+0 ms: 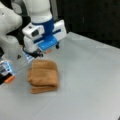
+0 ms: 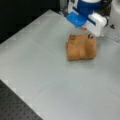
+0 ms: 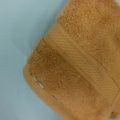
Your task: Folding a towel twice
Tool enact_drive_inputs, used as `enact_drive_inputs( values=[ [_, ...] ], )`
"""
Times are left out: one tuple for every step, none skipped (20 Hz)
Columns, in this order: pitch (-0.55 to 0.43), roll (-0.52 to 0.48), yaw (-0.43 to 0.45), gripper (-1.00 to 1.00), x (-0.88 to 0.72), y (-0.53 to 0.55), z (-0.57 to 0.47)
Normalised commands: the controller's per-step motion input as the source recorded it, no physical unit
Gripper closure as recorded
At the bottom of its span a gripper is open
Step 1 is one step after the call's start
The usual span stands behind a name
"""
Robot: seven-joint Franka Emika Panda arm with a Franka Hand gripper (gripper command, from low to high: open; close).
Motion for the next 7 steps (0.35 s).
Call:
enact_drive_inputs(
  values=[
    [0.128, 0.034, -0.051, -1.0, 0.55, 0.1, 0.21],
    [0.141, 0.016, -0.058, -1.0, 0.55, 0.09, 0.22],
    [0.154, 0.013, -0.062, -1.0, 0.53, 0.07, 0.23],
    [0.194, 0.002, -0.047, -1.0, 0.51, 0.06, 0.24],
    [0.219, 0.007, -0.033, -1.0, 0.48, 0.06, 0.26],
    [0.229, 0.006, -0.03, -1.0, 0.43, 0.05, 0.26],
    [0.232, 0.002, -0.031, -1.0, 0.41, 0.05, 0.26]
  ],
)
